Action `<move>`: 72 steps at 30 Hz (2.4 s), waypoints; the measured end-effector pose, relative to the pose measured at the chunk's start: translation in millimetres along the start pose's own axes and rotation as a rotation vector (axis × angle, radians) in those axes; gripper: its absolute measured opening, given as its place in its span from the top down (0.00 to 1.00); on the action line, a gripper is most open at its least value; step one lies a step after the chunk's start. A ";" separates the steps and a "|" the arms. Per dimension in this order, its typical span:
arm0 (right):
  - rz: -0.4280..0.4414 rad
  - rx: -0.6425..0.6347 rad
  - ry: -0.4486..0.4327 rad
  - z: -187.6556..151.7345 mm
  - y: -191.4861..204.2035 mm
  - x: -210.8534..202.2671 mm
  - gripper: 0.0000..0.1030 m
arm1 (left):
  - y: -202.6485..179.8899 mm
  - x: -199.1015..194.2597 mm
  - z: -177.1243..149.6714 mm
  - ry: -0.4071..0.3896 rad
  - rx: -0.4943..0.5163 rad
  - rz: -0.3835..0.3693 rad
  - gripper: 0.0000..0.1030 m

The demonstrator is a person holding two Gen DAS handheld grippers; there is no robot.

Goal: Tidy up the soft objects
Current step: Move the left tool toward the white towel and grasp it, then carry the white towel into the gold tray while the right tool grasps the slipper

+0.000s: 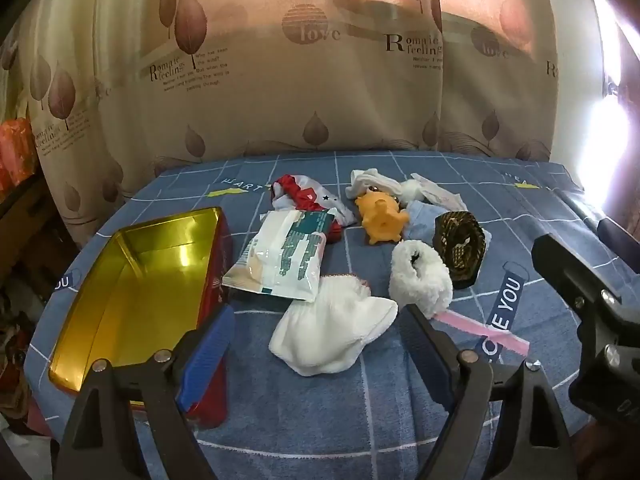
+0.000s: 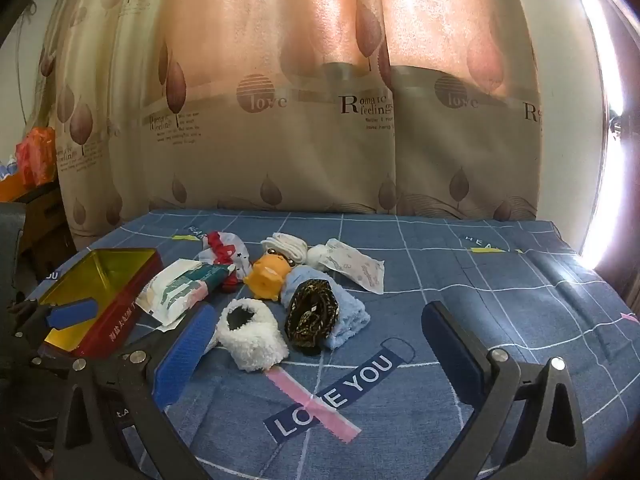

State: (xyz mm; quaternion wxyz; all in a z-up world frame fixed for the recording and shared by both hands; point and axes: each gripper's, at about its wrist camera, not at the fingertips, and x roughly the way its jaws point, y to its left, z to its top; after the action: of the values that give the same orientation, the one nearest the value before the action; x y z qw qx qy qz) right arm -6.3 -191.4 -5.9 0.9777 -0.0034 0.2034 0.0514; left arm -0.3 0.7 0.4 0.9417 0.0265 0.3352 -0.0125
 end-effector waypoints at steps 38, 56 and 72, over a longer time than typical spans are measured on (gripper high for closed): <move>0.040 0.079 0.112 -47.1 -54.4 33.2 0.00 | 5.9 51.8 -1.5 0.206 0.051 0.034 0.16; 0.110 0.120 0.133 -45.4 -60.9 41.9 0.00 | 6.1 84.0 -1.7 0.273 0.082 -0.027 0.27; 0.120 0.123 0.139 -47.0 -59.9 41.5 0.00 | -5.4 61.8 -0.8 0.216 0.131 0.041 0.70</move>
State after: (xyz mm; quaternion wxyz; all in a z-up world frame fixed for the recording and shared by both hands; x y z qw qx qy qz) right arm 19.0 -248.1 -66.4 0.9548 0.0651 0.2735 0.0968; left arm 46.9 -5.0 -39.6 0.8964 0.0959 0.4325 -0.0121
